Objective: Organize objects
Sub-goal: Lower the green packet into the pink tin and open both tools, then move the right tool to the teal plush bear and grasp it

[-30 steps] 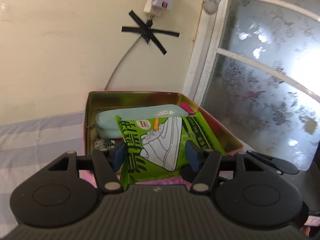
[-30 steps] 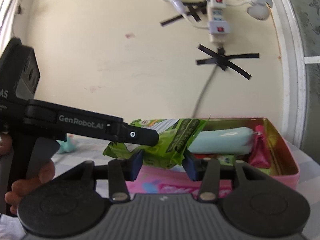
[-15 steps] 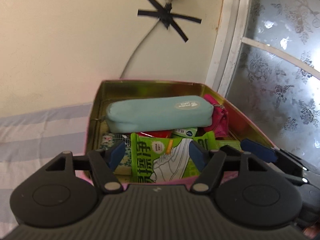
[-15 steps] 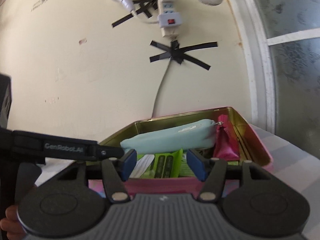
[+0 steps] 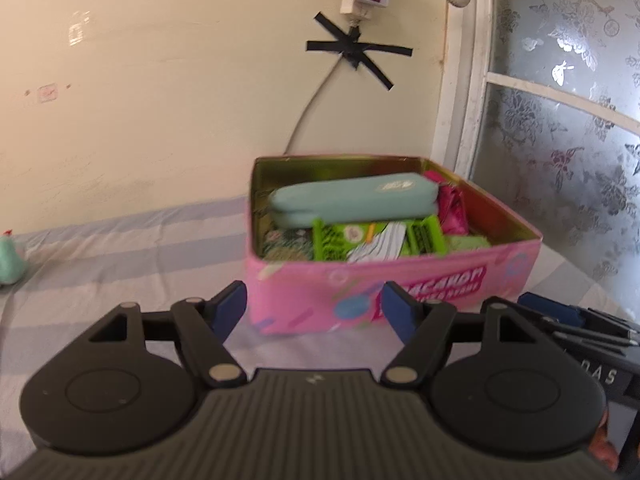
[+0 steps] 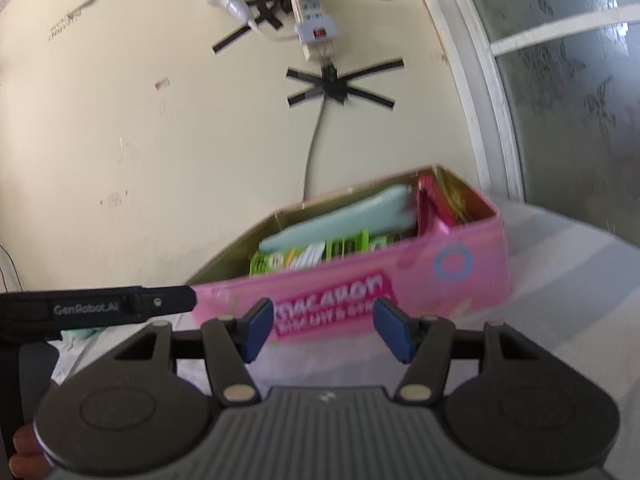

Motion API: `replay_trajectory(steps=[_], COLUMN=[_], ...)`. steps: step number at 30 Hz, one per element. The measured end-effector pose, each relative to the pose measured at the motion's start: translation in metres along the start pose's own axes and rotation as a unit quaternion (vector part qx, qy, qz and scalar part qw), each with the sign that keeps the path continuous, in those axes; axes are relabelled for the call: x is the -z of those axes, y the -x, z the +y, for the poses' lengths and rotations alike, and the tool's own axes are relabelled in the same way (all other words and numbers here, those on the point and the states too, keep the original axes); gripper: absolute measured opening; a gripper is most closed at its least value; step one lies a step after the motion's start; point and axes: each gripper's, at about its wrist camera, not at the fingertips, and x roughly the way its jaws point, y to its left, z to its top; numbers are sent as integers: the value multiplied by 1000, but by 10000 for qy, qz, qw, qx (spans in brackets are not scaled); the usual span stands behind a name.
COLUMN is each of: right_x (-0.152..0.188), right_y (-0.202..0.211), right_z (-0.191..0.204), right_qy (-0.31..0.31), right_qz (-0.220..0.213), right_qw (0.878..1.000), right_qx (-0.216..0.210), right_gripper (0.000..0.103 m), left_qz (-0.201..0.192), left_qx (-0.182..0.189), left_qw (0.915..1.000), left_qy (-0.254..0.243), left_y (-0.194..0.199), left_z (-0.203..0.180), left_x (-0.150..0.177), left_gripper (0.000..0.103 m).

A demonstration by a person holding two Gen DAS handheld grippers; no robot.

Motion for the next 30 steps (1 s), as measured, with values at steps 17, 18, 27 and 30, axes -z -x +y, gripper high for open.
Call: replay_trajectory(steps=[17, 18, 27, 30], right_x=[36, 37, 46, 46], right_y=[-48, -53, -106, -133], right_z=[97, 106, 190, 223], right_qy=[576, 624, 1043, 976], right_qz=[1246, 1337, 1946, 2091], right_qw=[9879, 9859, 9640, 9573], right_qx=[-718, -789, -1481, -1741], right_gripper=[57, 57, 57, 57], left_qz=[512, 538, 346, 201], left_qx=[-1326, -1423, -3018, -3046], left_qw=[9898, 9883, 9519, 9452], left_qy=[109, 134, 389, 1159], left_y=[15, 16, 45, 55], left_z=[129, 142, 274, 313], left_x=[45, 47, 59, 62], left_gripper=[77, 77, 82, 82])
